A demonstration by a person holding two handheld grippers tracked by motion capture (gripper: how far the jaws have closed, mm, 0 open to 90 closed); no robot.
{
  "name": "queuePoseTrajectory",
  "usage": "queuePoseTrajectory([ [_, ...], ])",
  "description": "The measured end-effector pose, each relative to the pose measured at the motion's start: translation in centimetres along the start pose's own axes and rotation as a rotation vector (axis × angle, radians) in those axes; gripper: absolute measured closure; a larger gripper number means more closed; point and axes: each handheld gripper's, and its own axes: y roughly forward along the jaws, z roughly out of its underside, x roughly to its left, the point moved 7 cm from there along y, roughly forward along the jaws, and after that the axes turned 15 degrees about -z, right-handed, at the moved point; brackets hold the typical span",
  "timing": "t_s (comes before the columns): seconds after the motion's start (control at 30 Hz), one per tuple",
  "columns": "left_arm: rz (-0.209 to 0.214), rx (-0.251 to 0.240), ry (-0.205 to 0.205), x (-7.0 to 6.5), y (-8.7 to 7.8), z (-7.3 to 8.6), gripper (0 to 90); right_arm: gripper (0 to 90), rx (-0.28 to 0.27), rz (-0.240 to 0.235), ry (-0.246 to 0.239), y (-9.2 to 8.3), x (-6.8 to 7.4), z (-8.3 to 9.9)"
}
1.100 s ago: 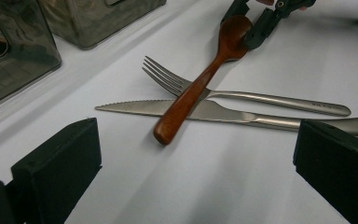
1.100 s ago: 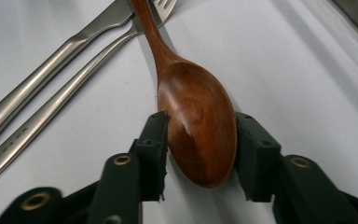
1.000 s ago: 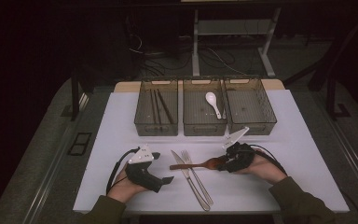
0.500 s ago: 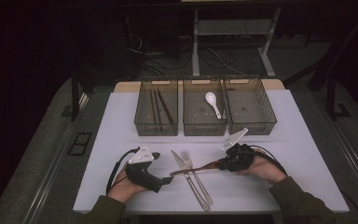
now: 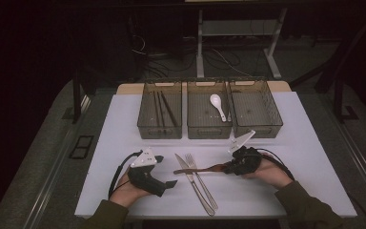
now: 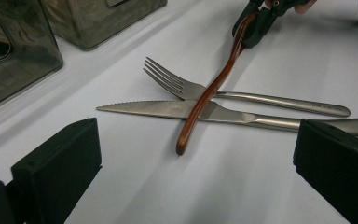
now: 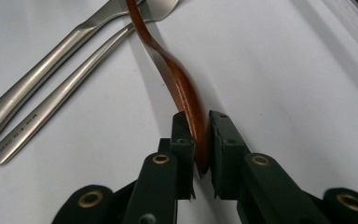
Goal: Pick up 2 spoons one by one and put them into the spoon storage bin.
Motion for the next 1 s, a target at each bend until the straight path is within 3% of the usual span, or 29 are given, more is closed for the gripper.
queuePoseTrajectory([
  [0.13,-0.001,-0.002,-0.002,0.0,0.0,0.0,0.0,80.2,-0.03,-0.005,0.025,-0.5,-0.1,-0.1],
  [0.17,-0.001,-0.003,-0.002,0.0,0.0,0.0,0.0,80.2,-0.064,-0.01,0.054,-0.8,-0.1,-0.3],
  [0.47,-0.009,-0.001,-0.011,0.3,-0.1,0.1,0.0,80.2,-0.163,0.018,0.083,-2.6,-1.0,-0.8],
  [1.0,-0.015,0.006,-0.007,0.4,-0.2,0.3,0.0,80.2,-0.277,0.092,0.105,-5.2,-1.6,-2.2],
])
